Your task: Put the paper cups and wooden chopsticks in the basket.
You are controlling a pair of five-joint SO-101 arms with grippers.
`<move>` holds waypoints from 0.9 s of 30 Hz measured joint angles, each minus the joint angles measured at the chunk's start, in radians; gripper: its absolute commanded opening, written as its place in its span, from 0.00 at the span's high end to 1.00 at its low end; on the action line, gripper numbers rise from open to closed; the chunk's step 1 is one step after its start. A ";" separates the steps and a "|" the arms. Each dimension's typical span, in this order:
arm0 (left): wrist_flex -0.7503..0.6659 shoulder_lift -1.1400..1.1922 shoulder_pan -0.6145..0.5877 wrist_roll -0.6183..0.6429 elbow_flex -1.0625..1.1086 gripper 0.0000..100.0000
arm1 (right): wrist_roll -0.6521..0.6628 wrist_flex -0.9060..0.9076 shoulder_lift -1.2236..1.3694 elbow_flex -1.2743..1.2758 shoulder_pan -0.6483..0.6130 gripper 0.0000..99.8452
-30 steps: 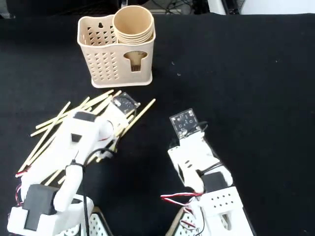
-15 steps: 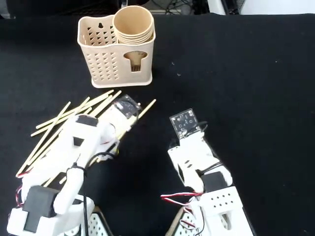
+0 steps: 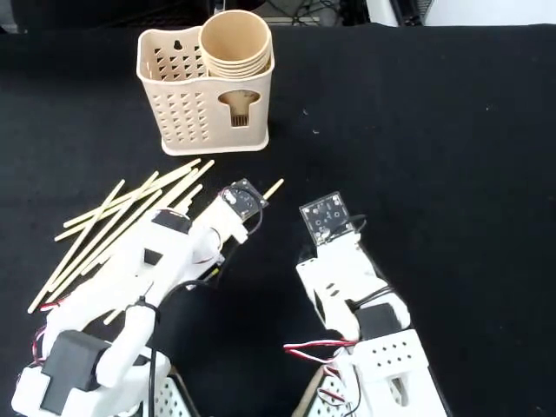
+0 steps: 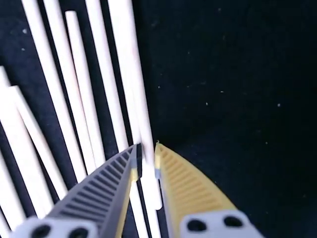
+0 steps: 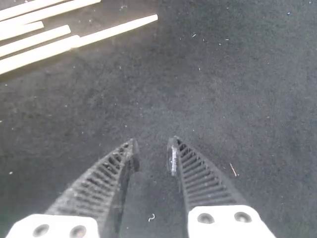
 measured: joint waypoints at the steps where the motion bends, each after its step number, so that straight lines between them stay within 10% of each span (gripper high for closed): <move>1: 0.000 0.000 -0.005 0.000 0.000 0.92 | 0.000 0.000 0.000 0.000 0.000 0.88; 27: -0.035 0.000 -0.064 -0.003 0.000 0.83 | 0.000 0.000 0.000 0.000 0.000 0.88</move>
